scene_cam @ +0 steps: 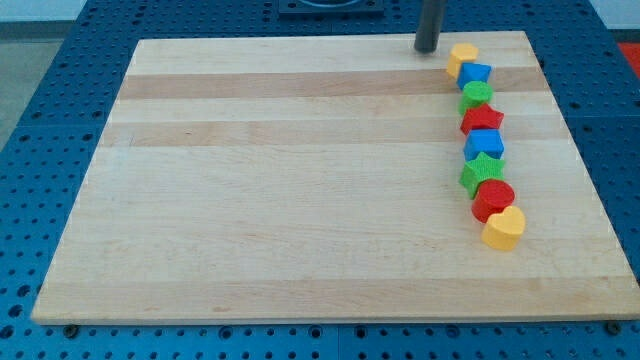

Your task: Place the arm towards the right side of the yellow heart

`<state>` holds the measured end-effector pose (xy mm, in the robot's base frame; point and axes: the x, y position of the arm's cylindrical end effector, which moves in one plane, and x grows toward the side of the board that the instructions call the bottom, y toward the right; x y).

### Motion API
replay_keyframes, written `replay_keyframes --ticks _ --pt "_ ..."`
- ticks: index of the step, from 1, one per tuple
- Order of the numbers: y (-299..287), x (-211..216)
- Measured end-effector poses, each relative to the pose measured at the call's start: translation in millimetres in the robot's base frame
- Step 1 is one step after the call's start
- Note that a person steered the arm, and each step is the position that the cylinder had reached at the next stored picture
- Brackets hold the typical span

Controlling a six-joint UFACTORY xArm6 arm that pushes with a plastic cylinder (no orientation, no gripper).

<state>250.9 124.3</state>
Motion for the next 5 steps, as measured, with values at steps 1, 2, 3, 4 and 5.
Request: replay_keyframes --ticks 1,2,3,4,5 --pt "-2.5 11.0" --pt "-2.3 -21.7" --pt "17.5 -58.3" --pt "154.3 -19.3" --pt "211.5 27.6"
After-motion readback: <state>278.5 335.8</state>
